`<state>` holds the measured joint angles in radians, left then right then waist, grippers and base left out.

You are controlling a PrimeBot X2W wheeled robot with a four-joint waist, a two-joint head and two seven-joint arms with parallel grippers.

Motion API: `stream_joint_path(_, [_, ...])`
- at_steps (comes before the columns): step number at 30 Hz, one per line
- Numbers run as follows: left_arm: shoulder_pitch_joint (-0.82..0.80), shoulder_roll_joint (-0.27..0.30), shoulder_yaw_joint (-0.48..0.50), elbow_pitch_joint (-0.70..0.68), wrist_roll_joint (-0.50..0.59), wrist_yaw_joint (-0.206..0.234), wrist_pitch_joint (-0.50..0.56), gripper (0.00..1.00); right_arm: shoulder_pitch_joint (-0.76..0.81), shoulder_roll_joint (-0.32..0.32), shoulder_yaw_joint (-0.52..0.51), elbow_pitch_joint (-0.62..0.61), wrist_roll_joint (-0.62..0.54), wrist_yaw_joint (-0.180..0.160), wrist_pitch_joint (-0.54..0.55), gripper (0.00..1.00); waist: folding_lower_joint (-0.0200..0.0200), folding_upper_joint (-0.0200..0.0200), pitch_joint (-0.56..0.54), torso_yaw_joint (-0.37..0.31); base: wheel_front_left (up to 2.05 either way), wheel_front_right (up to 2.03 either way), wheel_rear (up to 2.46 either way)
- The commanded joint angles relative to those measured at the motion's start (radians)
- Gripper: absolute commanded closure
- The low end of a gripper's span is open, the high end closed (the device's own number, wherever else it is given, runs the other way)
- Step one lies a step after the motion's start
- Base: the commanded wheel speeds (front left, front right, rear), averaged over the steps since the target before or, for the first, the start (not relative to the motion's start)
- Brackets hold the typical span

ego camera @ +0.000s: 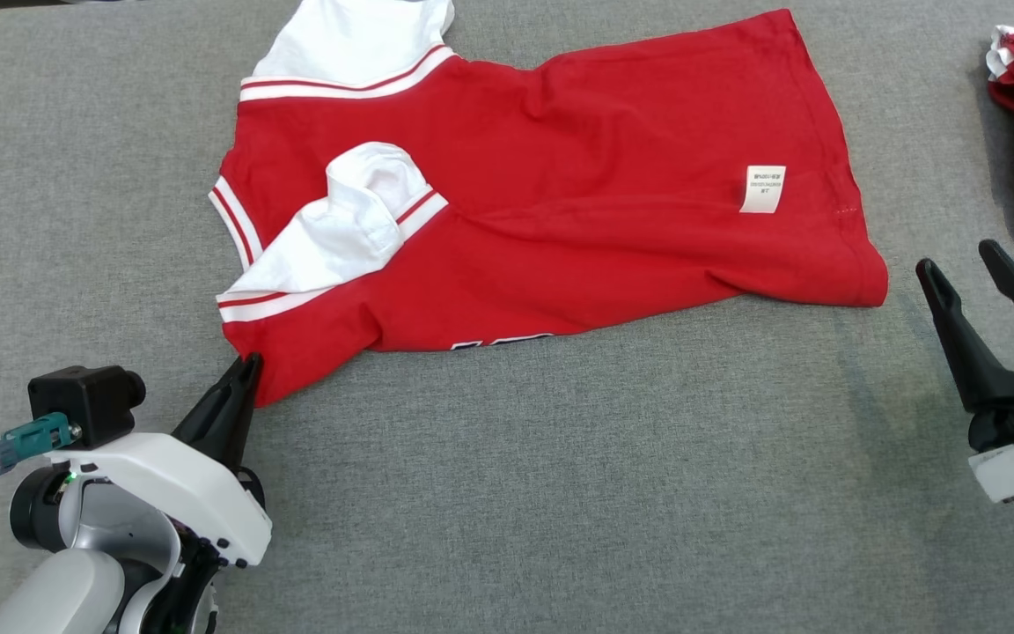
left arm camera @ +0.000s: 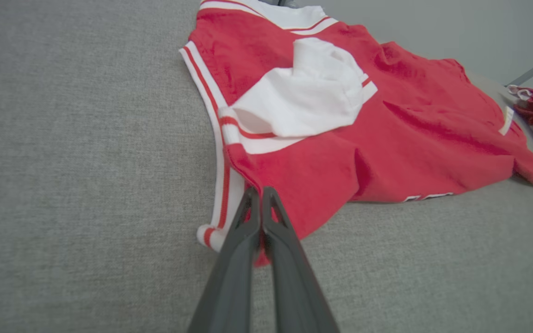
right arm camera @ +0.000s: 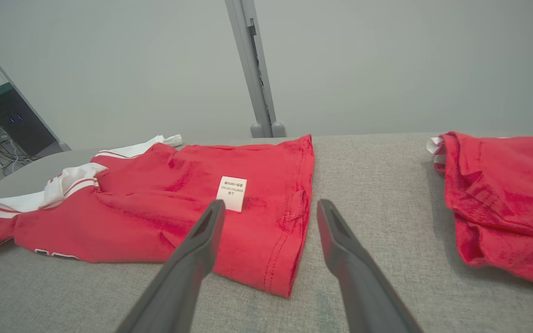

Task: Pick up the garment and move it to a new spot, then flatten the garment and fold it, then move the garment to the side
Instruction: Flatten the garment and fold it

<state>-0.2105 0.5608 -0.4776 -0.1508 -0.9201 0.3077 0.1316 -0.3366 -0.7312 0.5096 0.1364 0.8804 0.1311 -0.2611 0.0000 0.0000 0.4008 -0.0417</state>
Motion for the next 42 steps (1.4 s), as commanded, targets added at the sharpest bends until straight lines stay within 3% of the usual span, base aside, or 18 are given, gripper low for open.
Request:
stream_joint_path(1, [0.01,0.012,0.001,-0.006,-0.001,-0.007,0.0,1.0,0.014,0.003,0.008,0.013,0.019,-0.001,-0.004,0.0,0.0,0.0,-0.003,0.002,0.0,0.0,0.0])
stream_joint_path(10, [0.036,0.039,-0.017,-0.04,-0.002,-0.049,0.0,1.0,-0.062,0.007,0.129,0.127,0.144,-0.001,0.069,0.0,0.0,0.0,-0.015,0.023,0.0,0.0,0.0])
stream_joint_path(19, [0.022,0.023,-0.055,-0.001,0.004,-0.104,-0.01,1.0,-0.153,0.009,0.227,0.227,0.24,-0.001,0.123,0.0,0.0,0.0,-0.012,0.057,0.0,0.0,0.0])
stream_joint_path(20, [0.018,0.021,-0.059,0.005,0.005,-0.107,-0.011,1.0,-0.16,0.007,0.235,0.239,0.236,-0.001,0.114,0.04,0.0,0.0,-0.011,0.06,0.0,0.0,0.0])
stream_joint_path(21, [0.015,0.018,-0.061,0.011,0.005,-0.113,-0.012,1.0,-0.164,0.011,0.246,0.246,0.237,-0.001,0.108,0.42,0.0,0.0,-0.012,0.063,0.0,0.0,0.0])
stream_joint_path(22, [0.013,0.015,-0.063,0.017,0.004,-0.115,-0.014,1.0,-0.167,0.013,0.258,0.251,0.241,-0.001,0.102,0.65,0.0,0.0,-0.012,0.066,0.0,0.0,0.0])
stream_joint_path(23, [0.011,0.014,-0.063,0.022,0.003,-0.119,-0.016,1.0,-0.173,0.011,0.268,0.251,0.238,-0.001,0.093,0.98,0.0,0.0,-0.012,0.067,0.0,0.0,0.0])
stream_joint_path(31, [-0.004,0.027,-0.061,0.045,0.012,-0.169,-0.049,1.0,-0.173,-0.049,0.312,0.221,0.25,-0.001,0.024,1.0,0.0,0.0,-0.016,0.065,0.0,0.0,0.0])
stream_joint_path(37, [0.002,0.064,-0.085,0.037,0.022,-0.265,-0.069,1.0,-0.128,-0.124,0.313,0.188,0.277,-0.001,0.003,1.0,0.0,0.0,-0.024,0.056,0.0,0.0,0.0])
stream_joint_path(42, [0.034,0.086,-0.098,0.038,0.017,-0.29,-0.066,1.0,-0.068,-0.163,0.283,0.162,0.297,-0.001,-0.004,1.0,0.0,0.0,-0.03,0.05,0.0,0.0,0.0])
